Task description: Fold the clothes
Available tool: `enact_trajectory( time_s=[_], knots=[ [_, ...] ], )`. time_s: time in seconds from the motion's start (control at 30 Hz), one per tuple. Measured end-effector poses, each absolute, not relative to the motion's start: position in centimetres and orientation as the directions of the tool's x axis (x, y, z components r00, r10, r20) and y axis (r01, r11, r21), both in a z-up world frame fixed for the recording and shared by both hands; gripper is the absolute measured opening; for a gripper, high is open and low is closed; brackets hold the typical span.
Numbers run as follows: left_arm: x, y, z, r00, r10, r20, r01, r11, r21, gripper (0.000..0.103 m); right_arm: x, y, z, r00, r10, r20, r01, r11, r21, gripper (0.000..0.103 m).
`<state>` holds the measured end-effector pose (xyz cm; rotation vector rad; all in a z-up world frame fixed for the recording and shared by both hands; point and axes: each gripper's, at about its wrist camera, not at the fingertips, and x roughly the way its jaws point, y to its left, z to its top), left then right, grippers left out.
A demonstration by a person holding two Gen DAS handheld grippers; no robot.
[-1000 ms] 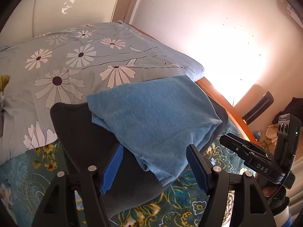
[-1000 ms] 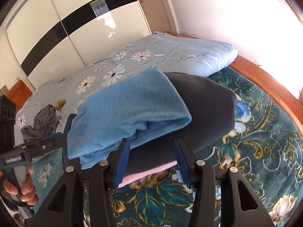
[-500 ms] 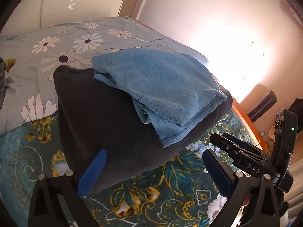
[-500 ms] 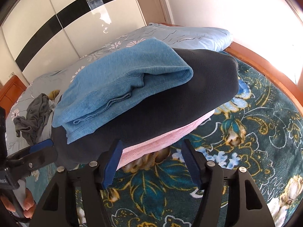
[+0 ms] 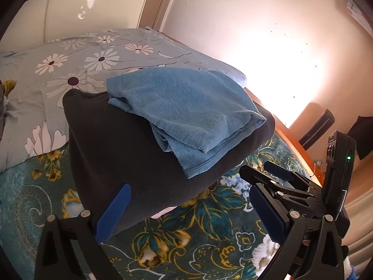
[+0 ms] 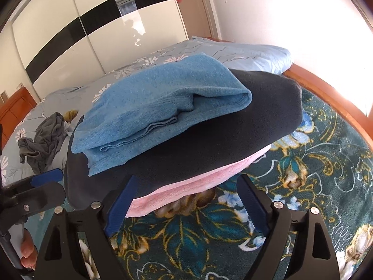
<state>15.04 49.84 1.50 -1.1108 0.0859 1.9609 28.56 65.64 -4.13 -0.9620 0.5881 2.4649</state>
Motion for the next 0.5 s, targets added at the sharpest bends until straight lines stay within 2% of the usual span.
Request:
enact_trajectory(
  time_s=[0.3, 0.5],
  knots=[
    [15.3, 49.8, 0.6, -0.441, 0.505, -0.743, -0.659, -0.744, -0.114, 0.103, 29.2, 66.1, -4.0, -0.677, 0.316, -0.665, -0.552, -0.815, 0.175, 0.089],
    [15.1, 49.5, -1.1, -0.459, 0.476, -0.750, -0.622, -0.775, -0.111, 0.103, 29.0, 66.1, -5.4, -0.646, 0.302, -0.701, -0.552, -0.820, 0.154, 0.089]
  ],
)
